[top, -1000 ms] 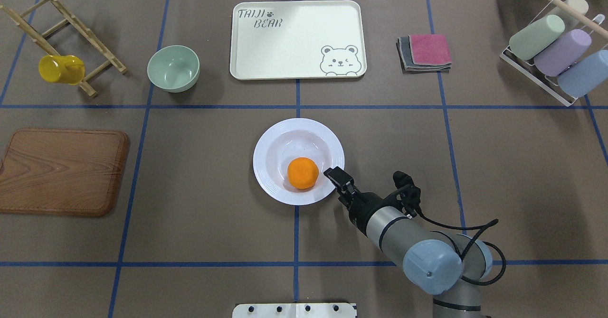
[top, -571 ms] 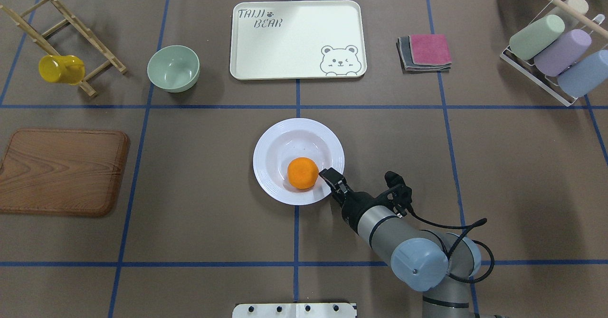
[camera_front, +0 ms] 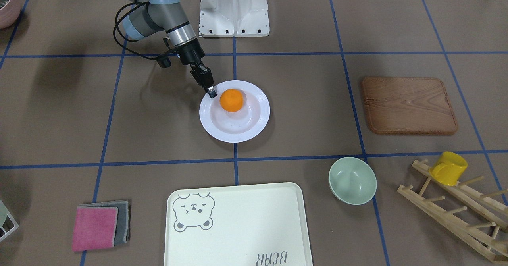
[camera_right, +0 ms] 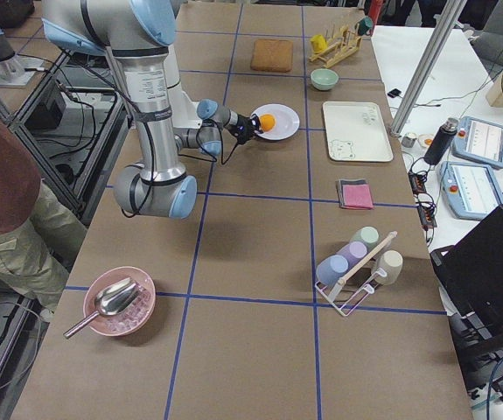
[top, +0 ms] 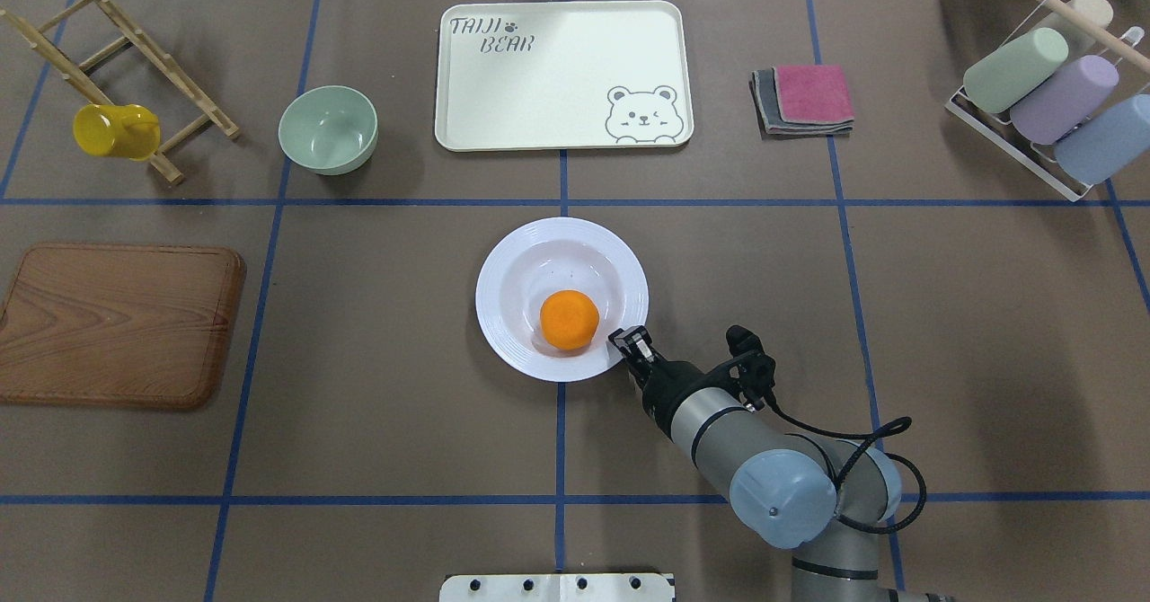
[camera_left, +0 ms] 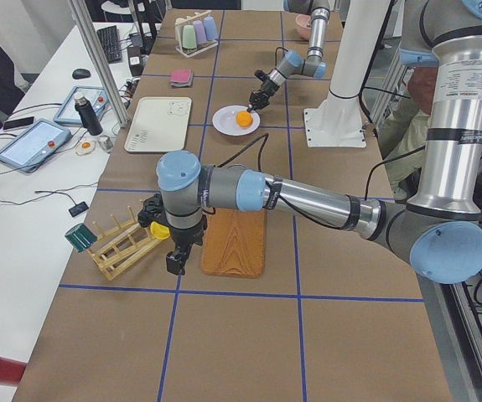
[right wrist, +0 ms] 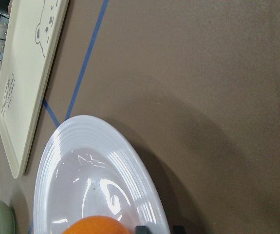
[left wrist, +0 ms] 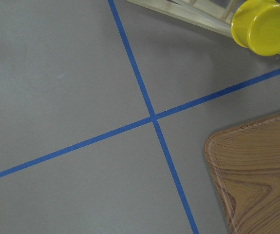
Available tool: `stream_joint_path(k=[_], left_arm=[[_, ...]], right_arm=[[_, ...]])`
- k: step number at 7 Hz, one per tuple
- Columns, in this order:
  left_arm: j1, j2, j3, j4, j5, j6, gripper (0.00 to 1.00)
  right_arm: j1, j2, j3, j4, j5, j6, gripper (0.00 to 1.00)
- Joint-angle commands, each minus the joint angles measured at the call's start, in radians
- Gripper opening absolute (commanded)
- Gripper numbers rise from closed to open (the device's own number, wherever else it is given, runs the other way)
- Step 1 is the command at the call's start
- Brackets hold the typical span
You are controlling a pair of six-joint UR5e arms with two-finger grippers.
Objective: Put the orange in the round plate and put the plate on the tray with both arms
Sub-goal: 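Grip the plate rim with the right gripper and lift it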
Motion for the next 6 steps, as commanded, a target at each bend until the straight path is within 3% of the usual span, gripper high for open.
stream_joint_path(k=[1, 3, 6], left_arm=[[-0.002, 0.0, -0.001, 0.0, 0.0, 0.0, 0.99], [-0.002, 0.0, -0.003, 0.0, 0.0, 0.001, 0.99], [-0.002, 0.0, -0.008, 0.0, 0.0, 0.0, 0.99]], right_arm=[[0.012, 0.037, 0.001, 0.005, -0.005, 0.003, 0.0], [0.046, 0.057, 0.003, 0.041, -0.039, 0.053, 0.0], [0.044, 0.048, -0.025, 0.221, -0.16, 0.049, 0.0]])
